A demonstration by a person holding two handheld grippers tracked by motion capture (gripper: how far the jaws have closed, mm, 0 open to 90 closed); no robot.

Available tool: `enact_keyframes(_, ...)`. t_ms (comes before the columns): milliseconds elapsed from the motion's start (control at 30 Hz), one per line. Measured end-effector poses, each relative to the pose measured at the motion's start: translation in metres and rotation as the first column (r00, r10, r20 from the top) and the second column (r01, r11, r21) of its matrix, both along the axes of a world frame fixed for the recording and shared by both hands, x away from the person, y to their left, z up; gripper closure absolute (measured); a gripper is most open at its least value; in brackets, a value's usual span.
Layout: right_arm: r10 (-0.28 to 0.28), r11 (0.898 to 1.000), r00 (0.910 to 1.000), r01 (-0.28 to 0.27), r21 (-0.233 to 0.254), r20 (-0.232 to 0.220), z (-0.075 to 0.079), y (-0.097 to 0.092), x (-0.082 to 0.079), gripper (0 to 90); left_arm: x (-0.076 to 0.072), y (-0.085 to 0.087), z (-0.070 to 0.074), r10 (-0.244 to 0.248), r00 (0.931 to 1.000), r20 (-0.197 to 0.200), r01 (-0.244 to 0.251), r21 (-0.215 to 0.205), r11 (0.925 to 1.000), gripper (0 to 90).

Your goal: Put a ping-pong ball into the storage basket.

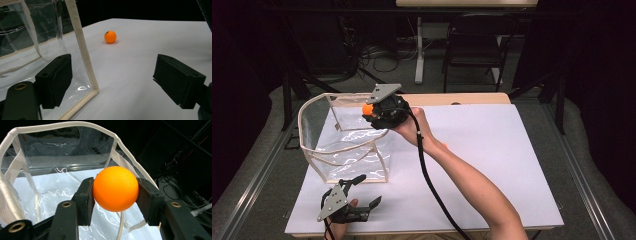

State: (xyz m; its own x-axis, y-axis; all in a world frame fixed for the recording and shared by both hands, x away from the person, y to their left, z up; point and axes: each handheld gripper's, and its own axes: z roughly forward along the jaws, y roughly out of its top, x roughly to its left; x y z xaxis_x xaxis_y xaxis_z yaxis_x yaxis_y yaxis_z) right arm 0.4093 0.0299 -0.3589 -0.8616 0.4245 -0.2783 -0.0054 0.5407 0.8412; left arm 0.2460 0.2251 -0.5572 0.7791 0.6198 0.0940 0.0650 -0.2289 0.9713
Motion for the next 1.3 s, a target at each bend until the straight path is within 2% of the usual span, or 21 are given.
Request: enact_keyframes(1300, 0.012, 0.996, 0.9984, -0.017, -0.087, -0.055, -0.01, 0.019, 0.003, 50.9, 0.0, 0.001, 0.0, 0.002, 1.0, 0.003, -0.002, -0.002, 1.0, 15.5)
